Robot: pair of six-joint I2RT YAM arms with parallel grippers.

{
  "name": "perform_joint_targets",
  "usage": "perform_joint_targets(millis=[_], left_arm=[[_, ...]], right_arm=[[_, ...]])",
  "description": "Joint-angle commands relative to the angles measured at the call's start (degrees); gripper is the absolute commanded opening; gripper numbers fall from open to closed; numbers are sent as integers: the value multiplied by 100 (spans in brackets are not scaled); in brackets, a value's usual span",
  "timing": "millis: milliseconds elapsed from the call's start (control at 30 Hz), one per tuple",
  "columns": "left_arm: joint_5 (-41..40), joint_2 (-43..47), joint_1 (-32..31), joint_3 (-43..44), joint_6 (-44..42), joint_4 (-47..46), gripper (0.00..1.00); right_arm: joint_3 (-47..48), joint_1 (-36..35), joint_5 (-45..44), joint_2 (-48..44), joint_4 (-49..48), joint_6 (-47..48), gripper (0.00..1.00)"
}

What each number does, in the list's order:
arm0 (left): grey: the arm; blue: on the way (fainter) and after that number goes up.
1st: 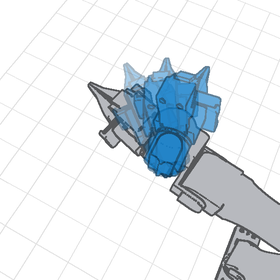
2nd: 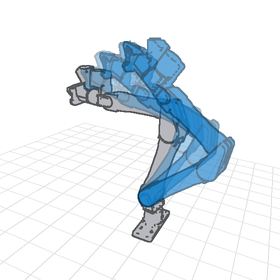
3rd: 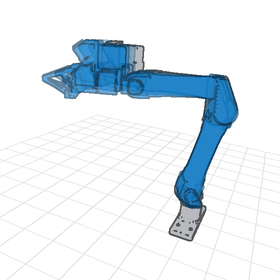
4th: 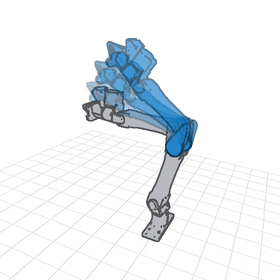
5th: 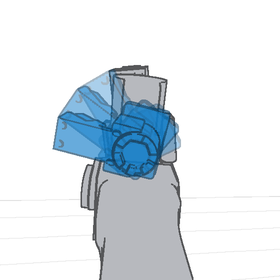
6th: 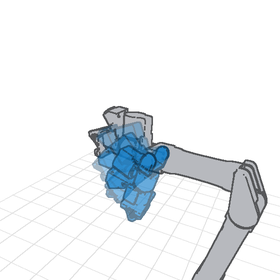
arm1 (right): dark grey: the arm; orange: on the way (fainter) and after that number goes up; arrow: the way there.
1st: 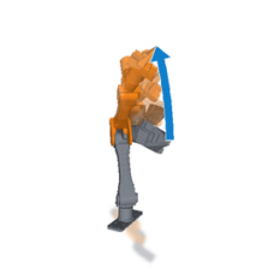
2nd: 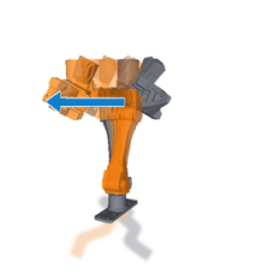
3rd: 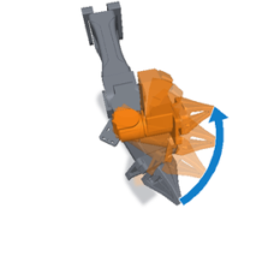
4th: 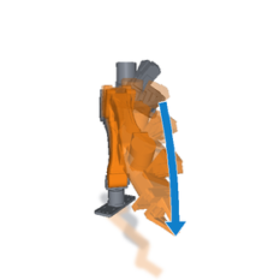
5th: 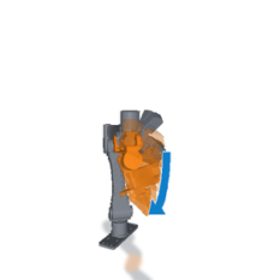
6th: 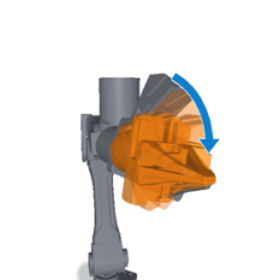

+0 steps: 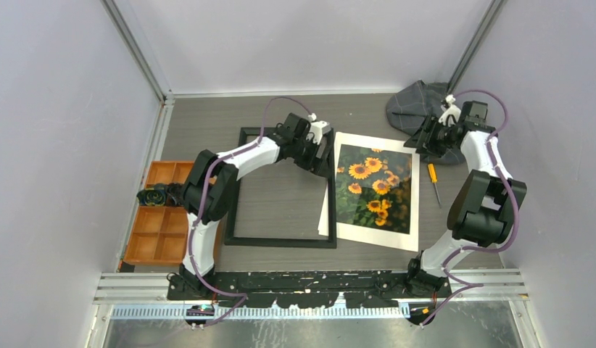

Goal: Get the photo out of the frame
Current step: Pick up the photo frame item from the photo frame.

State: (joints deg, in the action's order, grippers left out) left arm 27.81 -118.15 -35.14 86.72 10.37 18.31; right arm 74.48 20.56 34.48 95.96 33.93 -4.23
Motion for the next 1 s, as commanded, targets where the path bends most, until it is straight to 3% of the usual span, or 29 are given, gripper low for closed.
perform_joint_targets(millis=[0,167,433,667,967], left_arm=[[718,253,-171,465,-264,165,82],[922,-130,-432,726,-196,231,82],[69,-652,-792,1173,-619,1064,79],[-380,-492,-784,890,-935,1381,74],[824,-137,-737,1042,-284,711,75]], right_arm=[[147,-234,-100,-49,636,175,56],[-73,-565,-88,-155,710,169,57],[-162,-570,2,-129,699,309,57],[-326,-670,-247,178,580,357,56],[-312,-577,-170,1187,505,175,51]])
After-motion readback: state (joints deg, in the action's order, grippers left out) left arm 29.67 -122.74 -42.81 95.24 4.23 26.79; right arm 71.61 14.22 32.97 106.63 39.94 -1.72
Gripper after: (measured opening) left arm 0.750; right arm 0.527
